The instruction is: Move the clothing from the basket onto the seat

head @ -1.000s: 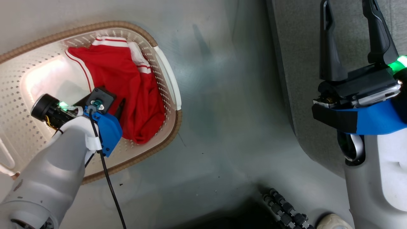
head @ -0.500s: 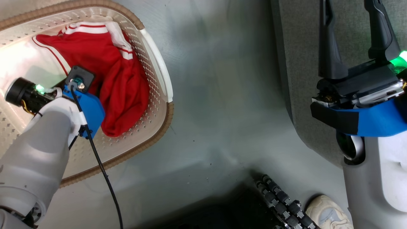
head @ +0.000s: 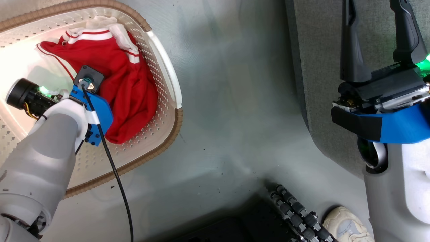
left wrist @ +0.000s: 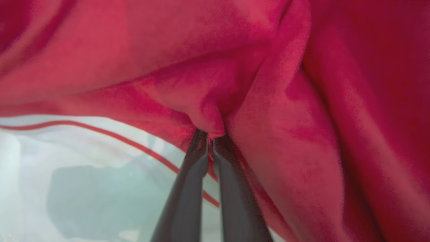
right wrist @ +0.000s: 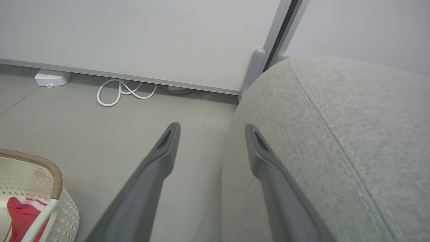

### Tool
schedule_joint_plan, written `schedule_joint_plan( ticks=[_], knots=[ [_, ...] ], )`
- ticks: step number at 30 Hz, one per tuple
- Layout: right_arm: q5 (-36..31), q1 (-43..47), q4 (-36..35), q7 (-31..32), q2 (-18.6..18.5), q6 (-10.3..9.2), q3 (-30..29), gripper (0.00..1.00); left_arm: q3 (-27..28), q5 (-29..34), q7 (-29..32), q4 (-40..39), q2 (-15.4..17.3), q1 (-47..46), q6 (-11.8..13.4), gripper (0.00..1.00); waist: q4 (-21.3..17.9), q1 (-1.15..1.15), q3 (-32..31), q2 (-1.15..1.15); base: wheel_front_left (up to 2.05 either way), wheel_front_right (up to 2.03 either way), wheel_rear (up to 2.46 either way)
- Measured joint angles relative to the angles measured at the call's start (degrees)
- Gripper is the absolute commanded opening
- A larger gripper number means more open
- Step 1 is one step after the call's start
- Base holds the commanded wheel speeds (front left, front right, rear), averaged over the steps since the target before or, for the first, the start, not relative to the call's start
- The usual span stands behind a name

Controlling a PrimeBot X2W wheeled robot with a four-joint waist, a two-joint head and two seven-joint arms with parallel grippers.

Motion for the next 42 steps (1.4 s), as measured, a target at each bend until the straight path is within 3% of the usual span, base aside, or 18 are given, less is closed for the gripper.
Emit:
schedule_joint_plan(
  ticks=[12,26,34,42],
  knots=[
    [-0.10,0.18,1.54,0.00,-0.01,0.00,-0.80,1.00,-0.07,-1.54,-2.50,0.41,-2.38,1.74,-0.12,0.00,1.77,0.00,-4.00,0.00,0.00,0.00,0.00],
    [-0.15,3.10,4.22,0.00,-1.47,0.00,-1.51,1.00,-1.21,-3.92,-8.31,-1.75,-8.21,7.05,-0.63,0.00,5.57,0.00,-13.16,0.01,0.00,0.00,0.00],
    [-0.15,7.25,6.70,0.00,-2.78,0.00,-2.50,1.00,-2.25,-6.64,-9.94,-9.16,-10.13,11.20,-0.85,0.00,9.12,-0.01,-21.68,0.01,0.00,0.00,0.00],
    [-0.03,11.69,9.11,0.00,-3.59,0.01,-3.19,1.00,3.49,-3.97,-10.01,-21.05,-9.04,15.16,-0.85,0.00,12.23,-0.01,-29.71,0.01,0.00,0.00,0.00]
  ],
)
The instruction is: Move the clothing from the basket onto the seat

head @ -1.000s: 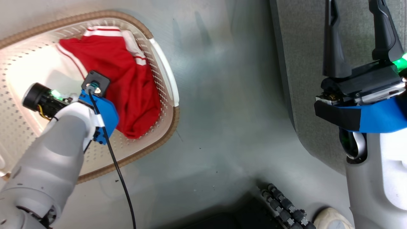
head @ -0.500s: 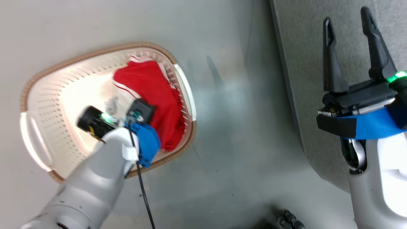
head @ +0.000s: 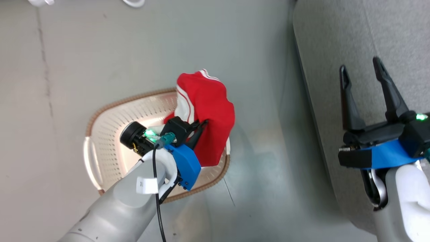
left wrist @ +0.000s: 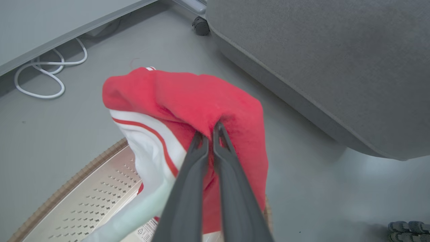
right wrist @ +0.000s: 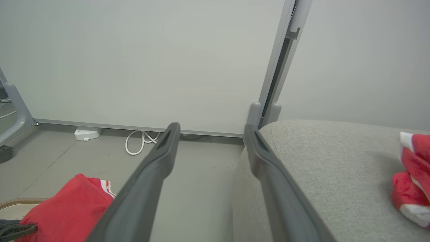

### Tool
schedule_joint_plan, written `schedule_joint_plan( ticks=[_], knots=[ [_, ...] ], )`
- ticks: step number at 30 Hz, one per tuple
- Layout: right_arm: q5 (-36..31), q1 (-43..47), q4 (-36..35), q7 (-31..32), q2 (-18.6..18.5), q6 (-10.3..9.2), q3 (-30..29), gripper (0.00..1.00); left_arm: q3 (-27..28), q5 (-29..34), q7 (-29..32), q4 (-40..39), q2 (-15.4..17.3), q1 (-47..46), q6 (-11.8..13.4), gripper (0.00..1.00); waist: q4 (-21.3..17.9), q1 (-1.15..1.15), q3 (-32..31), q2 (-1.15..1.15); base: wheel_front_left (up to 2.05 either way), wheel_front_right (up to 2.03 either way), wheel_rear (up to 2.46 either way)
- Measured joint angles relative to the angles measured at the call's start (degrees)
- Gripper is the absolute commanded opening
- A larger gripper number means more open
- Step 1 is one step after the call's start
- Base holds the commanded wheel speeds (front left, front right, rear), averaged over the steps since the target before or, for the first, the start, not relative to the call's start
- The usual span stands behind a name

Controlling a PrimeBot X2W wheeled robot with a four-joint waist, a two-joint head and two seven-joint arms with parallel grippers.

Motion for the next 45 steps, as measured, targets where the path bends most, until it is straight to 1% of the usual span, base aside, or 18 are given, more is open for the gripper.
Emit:
schedule_joint_plan(
  ticks=[4,11,18,19,23,30,35,41,45],
  knots=[
    [0.19,2.16,1.03,0.00,-0.29,-0.01,-0.41,1.00,3.66,3.50,-0.01,-5.69,0.38,2.85,0.00,0.00,1.20,0.00,-4.07,0.00,0.00,0.00,0.00],
    [0.37,6.24,2.68,0.00,-0.64,-0.01,-1.21,1.00,8.66,8.71,-0.01,-12.99,0.24,7.28,0.00,0.00,3.00,-0.01,-10.58,0.00,0.00,0.00,0.00],
    [0.49,9.54,3.88,0.00,-0.70,-0.01,-1.37,1.00,12.56,11.98,-0.01,-18.35,-0.78,9.22,0.00,0.00,4.26,-0.01,-16.47,0.00,0.00,0.00,0.00],
    [0.49,9.54,3.88,0.00,-0.70,-0.01,-1.37,1.00,12.56,11.98,-0.01,-18.35,-0.78,9.22,0.00,0.00,4.26,-0.01,-16.47,0.00,0.00,0.00,0.00],
    [0.49,11.67,4.23,0.00,-0.49,-0.01,-1.42,1.00,14.28,13.25,-0.01,-20.72,-1.70,9.43,0.00,0.00,4.84,-0.01,-20.11,0.00,0.00,0.00,0.00],
    [0.49,14.14,4.92,0.00,-0.12,-0.01,-1.71,1.00,16.12,13.99,-0.01,-22.05,-3.43,8.18,0.00,0.00,5.58,-0.01,-24.15,0.00,0.00,0.00,0.00],
    [0.53,15.57,5.34,0.00,0.09,-0.01,-1.75,1.00,15.57,14.05,-0.01,-22.73,-4.22,7.21,0.00,0.00,5.91,-0.01,-26.47,0.00,0.00,0.00,0.00],
    [0.76,17.40,5.57,0.00,0.18,-0.01,-1.76,1.00,14.47,13.40,-0.01,-22.77,-4.35,6.81,0.00,0.00,6.33,0.00,-29.01,0.00,0.00,0.00,0.00],
    [0.76,17.81,5.45,0.00,0.15,-0.01,-1.92,1.00,14.13,13.11,-0.01,-22.76,-4.16,6.77,-0.01,0.00,6.66,0.00,-29.61,0.00,0.00,0.00,0.00]
  ],
)
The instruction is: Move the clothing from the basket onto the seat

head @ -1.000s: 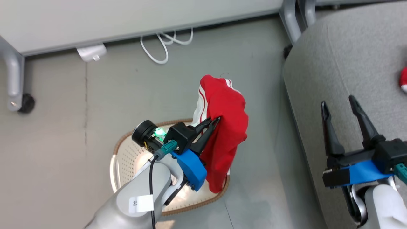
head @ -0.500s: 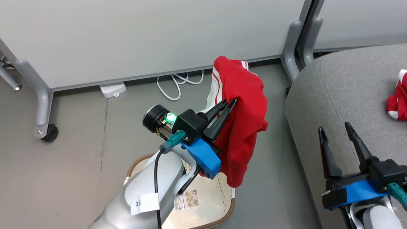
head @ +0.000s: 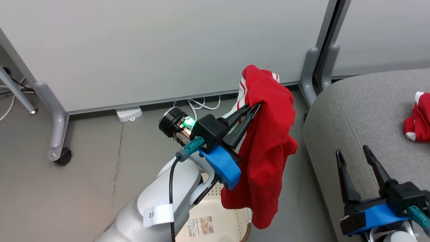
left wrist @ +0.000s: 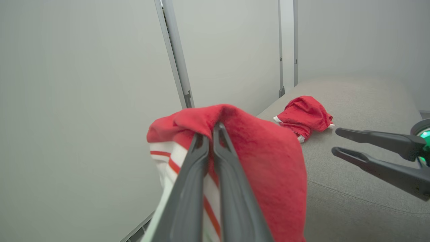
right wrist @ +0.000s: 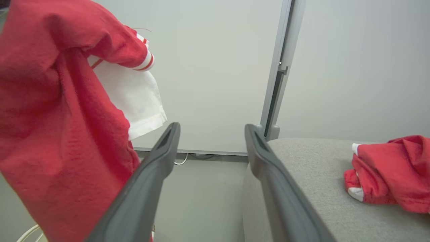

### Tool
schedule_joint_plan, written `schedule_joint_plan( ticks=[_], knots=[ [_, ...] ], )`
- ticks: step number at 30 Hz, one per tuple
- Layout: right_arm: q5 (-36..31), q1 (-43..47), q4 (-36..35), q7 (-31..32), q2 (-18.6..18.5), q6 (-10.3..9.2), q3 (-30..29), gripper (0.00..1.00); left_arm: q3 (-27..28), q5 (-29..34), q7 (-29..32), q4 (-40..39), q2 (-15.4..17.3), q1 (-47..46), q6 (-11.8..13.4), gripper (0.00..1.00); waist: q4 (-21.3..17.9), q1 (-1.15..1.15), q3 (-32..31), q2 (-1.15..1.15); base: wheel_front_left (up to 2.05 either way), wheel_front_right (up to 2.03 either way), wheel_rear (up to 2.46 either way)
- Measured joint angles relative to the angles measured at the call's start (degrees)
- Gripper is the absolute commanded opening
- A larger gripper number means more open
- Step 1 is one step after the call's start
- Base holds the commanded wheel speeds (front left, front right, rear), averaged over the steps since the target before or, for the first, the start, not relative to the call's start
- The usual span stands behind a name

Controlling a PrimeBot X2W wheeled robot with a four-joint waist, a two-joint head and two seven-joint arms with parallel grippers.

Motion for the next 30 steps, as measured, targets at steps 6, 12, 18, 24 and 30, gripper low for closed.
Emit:
schedule_joint_plan(
  ticks=[6,12,18,24,30],
  knots=[
    [-0.01,0.34,-0.34,0.00,-0.11,0.00,0.55,1.00,-0.16,0.01,0.00,-0.04,0.02,0.01,0.00,0.00,0.28,0.00,-0.15,0.00,0.00,0.00,0.00],
    [0.26,-0.30,-1.25,0.00,-0.40,0.00,3.42,1.00,-0.04,0.21,0.00,-0.16,0.16,0.01,0.00,0.00,0.36,0.00,0.54,0.00,0.00,0.00,0.00],
    [0.58,-2.40,-1.45,0.00,-1.29,0.00,9.25,1.00,0.08,0.87,0.00,-0.25,0.20,0.00,0.00,0.00,0.43,0.00,1.29,0.00,0.00,0.00,0.00],
    [1.02,-5.31,-0.32,0.00,-2.10,0.00,14.91,1.00,-0.12,1.03,0.00,-0.36,0.03,-0.39,0.00,0.00,0.70,0.01,1.93,0.00,0.00,0.00,0.00],
    [1.32,-9.06,2.04,0.00,-2.94,0.00,18.67,1.00,-0.82,1.10,0.00,-0.76,-0.36,-1.04,0.00,0.00,1.63,0.01,2.66,0.00,0.00,0.00,0.00]
  ],
)
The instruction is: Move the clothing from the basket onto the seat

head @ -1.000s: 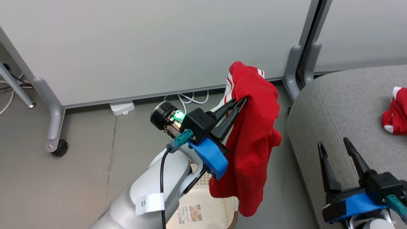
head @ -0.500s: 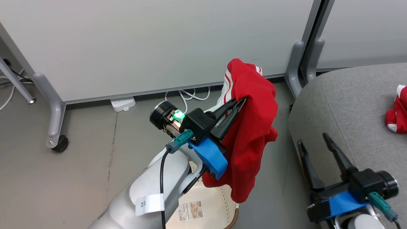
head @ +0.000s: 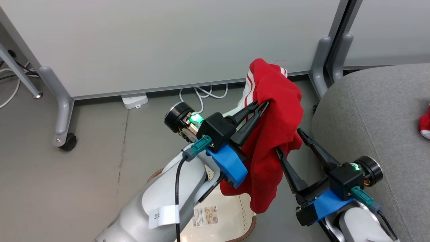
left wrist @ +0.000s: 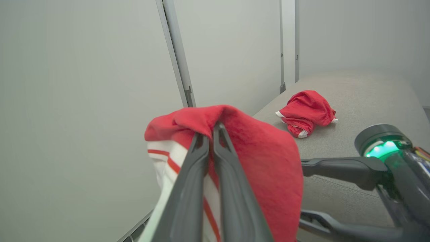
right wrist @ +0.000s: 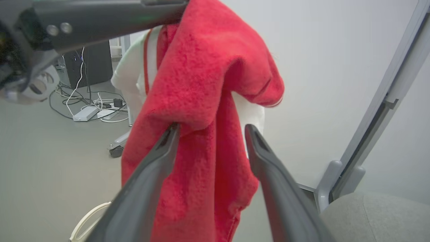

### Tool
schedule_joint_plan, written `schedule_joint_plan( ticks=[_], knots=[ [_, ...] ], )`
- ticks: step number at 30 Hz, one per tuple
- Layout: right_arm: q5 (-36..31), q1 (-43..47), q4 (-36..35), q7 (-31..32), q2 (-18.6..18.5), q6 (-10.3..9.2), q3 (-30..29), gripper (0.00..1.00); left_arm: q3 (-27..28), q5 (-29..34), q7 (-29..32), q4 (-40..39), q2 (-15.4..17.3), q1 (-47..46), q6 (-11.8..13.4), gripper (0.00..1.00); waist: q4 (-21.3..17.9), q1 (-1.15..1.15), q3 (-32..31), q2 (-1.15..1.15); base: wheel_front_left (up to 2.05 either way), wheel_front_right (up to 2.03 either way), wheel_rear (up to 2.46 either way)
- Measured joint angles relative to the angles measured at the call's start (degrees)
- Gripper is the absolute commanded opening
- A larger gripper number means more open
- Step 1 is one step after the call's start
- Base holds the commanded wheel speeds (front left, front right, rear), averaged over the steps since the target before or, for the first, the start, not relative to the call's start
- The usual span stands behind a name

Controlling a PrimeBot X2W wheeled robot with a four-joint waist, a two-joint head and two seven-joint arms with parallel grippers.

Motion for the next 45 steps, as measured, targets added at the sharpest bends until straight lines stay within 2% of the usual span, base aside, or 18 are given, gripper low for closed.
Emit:
schedule_joint_plan(
  ticks=[9,18,19,20,41,42,43,45],
  knots=[
    [-1.66,-5.52,6.24,0.00,-2.27,0.00,3.11,1.00,-1.62,0.02,0.00,-0.56,-0.52,-1.02,0.00,0.00,1.39,0.00,0.94,0.00,0.00,0.00,0.00],
    [-0.60,-10.51,13.70,0.00,-4.44,0.00,8.46,1.00,-3.11,-0.13,0.00,-1.26,-0.80,-1.80,0.00,0.00,2.33,0.00,1.27,0.00,0.00,0.00,0.00],
    [-0.18,-10.83,14.38,0.00,-4.52,0.00,8.98,0.40,-3.12,-0.15,0.00,-1.34,-0.82,-1.81,0.00,0.00,2.35,0.00,1.25,0.00,0.00,0.00,0.00],
    [0.15,-11.01,14.84,0.00,-4.56,0.00,9.34,0.00,-3.12,-0.15,0.00,-1.40,-0.83,-1.82,0.00,0.00,2.37,0.00,1.26,0.00,0.00,0.00,0.00],
    [2.54,-12.17,15.50,0.00,-4.87,0.00,11.27,0.00,-2.77,0.03,0.00,-1.37,-0.97,-1.82,0.00,0.00,2.13,0.00,1.21,0.00,0.00,0.00,0.00],
    [2.54,-12.17,15.46,0.00,-4.87,0.00,11.28,0.00,-2.65,0.09,0.00,-1.22,-1.00,-1.82,0.00,0.43,2.14,0.00,1.19,0.00,0.00,0.00,0.00],
    [2.54,-12.17,15.40,0.01,-4.88,0.00,11.28,0.00,-2.57,0.30,0.00,-0.98,-1.00,-1.82,0.00,1.00,2.14,0.00,1.18,0.00,0.00,0.00,0.00],
    [2.56,-12.16,15.34,0.00,-4.89,0.00,11.29,0.00,-2.43,0.55,0.00,-0.76,-0.99,-1.82,0.00,1.00,2.13,0.00,1.15,0.00,0.00,0.00,0.00]
  ],
)
